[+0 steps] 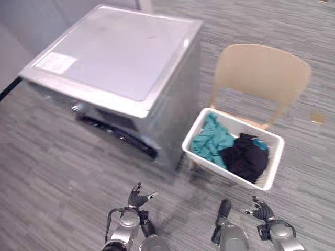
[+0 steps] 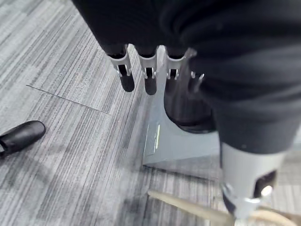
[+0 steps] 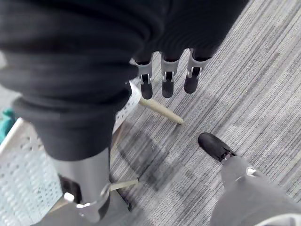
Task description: Grab the laundry basket,head to the washer,open it,put in the laundry and shut it.
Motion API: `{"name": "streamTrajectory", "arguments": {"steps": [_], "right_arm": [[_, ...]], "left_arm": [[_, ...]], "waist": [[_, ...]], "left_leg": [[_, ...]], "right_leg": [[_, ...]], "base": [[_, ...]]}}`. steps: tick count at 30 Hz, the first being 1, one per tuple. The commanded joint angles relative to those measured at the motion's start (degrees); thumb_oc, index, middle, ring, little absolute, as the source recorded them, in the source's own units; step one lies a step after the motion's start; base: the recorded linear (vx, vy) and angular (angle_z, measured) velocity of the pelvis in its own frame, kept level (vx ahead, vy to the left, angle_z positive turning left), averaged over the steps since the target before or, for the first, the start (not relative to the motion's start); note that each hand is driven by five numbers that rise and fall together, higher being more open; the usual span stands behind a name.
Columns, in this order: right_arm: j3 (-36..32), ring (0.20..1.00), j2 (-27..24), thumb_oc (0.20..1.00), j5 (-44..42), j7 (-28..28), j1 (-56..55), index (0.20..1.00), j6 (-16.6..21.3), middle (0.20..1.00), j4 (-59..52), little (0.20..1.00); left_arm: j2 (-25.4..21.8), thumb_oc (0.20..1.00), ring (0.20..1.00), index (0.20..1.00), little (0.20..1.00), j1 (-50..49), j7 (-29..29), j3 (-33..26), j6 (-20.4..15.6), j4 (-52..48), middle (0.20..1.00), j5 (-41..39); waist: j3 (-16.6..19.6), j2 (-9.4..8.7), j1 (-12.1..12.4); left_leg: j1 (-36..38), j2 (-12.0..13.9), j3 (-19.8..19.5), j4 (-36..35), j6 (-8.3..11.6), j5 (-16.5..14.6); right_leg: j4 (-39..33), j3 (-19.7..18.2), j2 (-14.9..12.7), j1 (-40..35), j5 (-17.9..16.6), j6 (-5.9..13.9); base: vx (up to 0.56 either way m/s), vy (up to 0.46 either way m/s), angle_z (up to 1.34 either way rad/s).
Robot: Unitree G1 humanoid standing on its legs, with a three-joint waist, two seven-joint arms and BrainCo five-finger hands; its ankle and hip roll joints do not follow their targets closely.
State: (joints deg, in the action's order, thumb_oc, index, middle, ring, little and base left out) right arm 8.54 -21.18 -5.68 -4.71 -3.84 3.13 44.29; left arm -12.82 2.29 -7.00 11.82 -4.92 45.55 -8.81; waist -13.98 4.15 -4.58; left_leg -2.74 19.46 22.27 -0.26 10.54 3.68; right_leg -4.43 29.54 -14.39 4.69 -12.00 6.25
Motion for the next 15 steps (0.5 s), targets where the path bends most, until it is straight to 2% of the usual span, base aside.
{"name": "streamTrajectory", "arguments": {"steps": [1,2,3,4,5,6,7,9,10,11,12,13,14,15], "right_arm": [[0.69,1.000,3.43,1.000,-3.13,-0.21,0.72,1.000,0.49,1.000,-0.65,1.000],[0.87,1.000,4.18,1.000,-3.08,-0.27,1.13,1.000,0.34,1.000,-0.44,1.000],[2.33,1.000,5.18,1.000,-3.03,-0.18,2.30,1.000,0.31,1.000,-1.17,1.000],[3.15,1.000,5.59,1.000,-2.94,-0.01,2.92,1.000,0.23,1.000,-1.58,1.000],[3.17,1.000,5.63,1.000,-2.94,-0.02,2.96,1.000,0.22,1.000,-1.56,1.000],[5.89,1.000,6.31,1.000,-2.52,0.34,4.32,1.000,0.62,1.000,-3.18,1.000],[5.92,1.000,6.32,1.000,-2.53,0.33,4.33,1.000,0.61,1.000,-3.19,1.000],[8.68,1.000,6.37,1.000,-2.45,0.95,5.74,1.000,1.11,1.000,-5.91,1.000],[10.72,1.000,6.38,1.000,-2.26,1.06,7.38,1.000,1.70,1.000,-7.86,1.000],[10.74,1.000,6.36,1.000,-2.27,1.05,7.41,1.000,1.70,1.000,-7.85,1.000],[12.47,1.000,6.37,1.000,-2.13,1.21,9.16,1.000,2.23,1.000,-9.53,1.000],[13.11,1.000,6.05,1.000,-1.84,1.15,9.42,1.000,2.46,1.000,-10.18,1.000],[13.11,1.000,6.05,1.000,-1.84,1.15,9.42,1.000,2.46,1.000,-10.18,1.000],[14.76,1.000,5.66,1.000,-3.12,1.25,11.66,1.000,3.01,1.000,-15.48,1.000]], "left_arm": [[-5.20,1.000,1.000,1.000,1.000,-2.40,-0.68,-1.47,-0.76,-1.22,1.000,0.46],[-5.56,1.000,1.000,1.000,1.000,-2.18,-0.89,-1.42,-0.69,-0.93,1.000,0.87],[-7.03,1.000,1.000,1.000,1.000,-1.11,-0.87,-1.09,-0.62,-1.05,1.000,1.92],[-7.62,1.000,1.000,1.000,1.000,-0.79,-1.09,-1.04,-0.58,-1.17,1.000,2.39],[-7.65,1.000,1.000,1.000,1.000,-0.77,-1.09,-1.07,-0.57,-1.17,1.000,2.39],[-8.12,1.000,1.000,1.000,1.000,-0.51,-1.29,-0.92,-0.63,-1.53,1.000,2.48],[-8.13,1.000,1.000,1.000,1.000,-0.52,-1.29,-0.96,-0.63,-1.54,1.000,2.48],[-7.87,1.000,1.000,1.000,1.000,-0.34,-1.26,-0.87,-0.61,-1.13,1.000,2.41],[-7.32,1.000,1.000,1.000,1.000,-0.22,-1.51,-0.47,-0.56,-0.54,1.000,2.23],[-7.29,1.000,1.000,1.000,1.000,-0.18,-1.51,-0.49,-0.57,-0.51,1.000,2.23],[-7.00,1.000,1.000,1.000,1.000,0.19,-1.66,-0.27,-0.65,0.24,1.000,1.66],[-6.89,1.000,1.000,1.000,1.000,0.13,-1.68,-0.30,-0.53,0.72,1.000,1.80],[-6.89,1.000,1.000,1.000,1.000,0.13,-1.68,-0.30,-0.53,0.72,1.000,1.80],[-5.43,1.000,1.000,1.000,1.000,-1.54,-1.79,-0.51,-0.87,0.33,1.000,1.46]], "waist": [[2.84,-3.34,0.08],[2.77,-4.01,0.35],[1.83,-4.94,0.70],[1.48,-4.97,0.77],[1.50,-5.07,0.90],[0.80,-4.50,1.14],[0.76,-4.54,1.23],[0.05,-3.88,1.58],[-0.51,-3.47,1.92],[-0.63,-3.45,1.89],[-1.20,-3.48,2.37],[-1.30,-3.65,2.71],[-1.30,-3.65,2.71],[-0.73,-3.24,3.83]], "left_leg": [[-2.41,-3.64,-2.14,-1.73,-0.67,1.08],[-3.22,-5.10,-2.69,-0.96,-1.57,-0.27],[-4.16,-7.59,-3.59,0.12,-3.19,-2.14],[-4.14,-8.40,-3.82,0.12,-3.90,-2.50],[-4.14,-8.44,-3.65,0.13,-3.93,-2.55],[-2.99,-10.12,-3.62,-1.13,-5.23,-2.68],[-2.88,-10.12,-3.49,-1.20,-5.20,-2.69],[-0.87,-12.17,-3.88,-2.88,-6.44,-2.78],[0.39,-13.92,-4.47,-3.55,-7.14,-3.10],[0.51,-13.89,-4.49,-3.57,-7.12,-3.12],[0.83,-14.84,-4.92,-3.59,-7.37,-3.47],[0.86,-15.67,-5.77,-3.27,-7.50,-3.90],[0.86,-15.67,-5.77,-3.27,-7.50,-3.90],[-1.16,-18.43,-9.35,-1.71,-8.54,-3.34]], "right_leg": [[4.48,-4.29,-7.24,-3.35,9.96,5.89],[4.95,-4.97,-8.28,-3.07,9.32,6.26],[7.51,-7.85,-9.14,-1.27,7.80,5.51],[8.86,-9.83,-8.60,-0.16,7.98,5.13],[9.08,-10.07,-8.68,0.08,8.07,5.14],[13.16,-13.57,-4.47,2.41,11.66,3.29],[13.47,-13.75,-4.49,2.57,11.88,3.25],[16.73,-15.16,0.74,4.54,15.86,1.74],[16.76,-15.13,4.82,5.37,17.85,0.54],[16.79,-15.11,4.85,5.26,17.93,0.51],[16.29,-14.61,6.95,6.72,18.10,-0.01],[14.58,-14.38,8.01,4.91,19.08,-0.36],[14.58,-14.38,8.01,4.91,19.08,-0.36],[10.95,-20.53,10.16,4.51,16.97,-1.03]], "base": [[0.17,0.432,0.79],[0.22,0.618,0.89],[0.12,0.397,0.92],[0.07,0.289,0.68],[0.07,0.334,0.17],[0.05,0.234,0.01],[0.09,0.350,0.04],[0.09,0.268,-0.02],[0.08,0.206,-0.03],[0.05,0.149,0.07],[0.03,0.021,0.32],[0.03,0.023,0.49],[0.01,0.005,0.59],[0.00,0.033,0.61]]}}
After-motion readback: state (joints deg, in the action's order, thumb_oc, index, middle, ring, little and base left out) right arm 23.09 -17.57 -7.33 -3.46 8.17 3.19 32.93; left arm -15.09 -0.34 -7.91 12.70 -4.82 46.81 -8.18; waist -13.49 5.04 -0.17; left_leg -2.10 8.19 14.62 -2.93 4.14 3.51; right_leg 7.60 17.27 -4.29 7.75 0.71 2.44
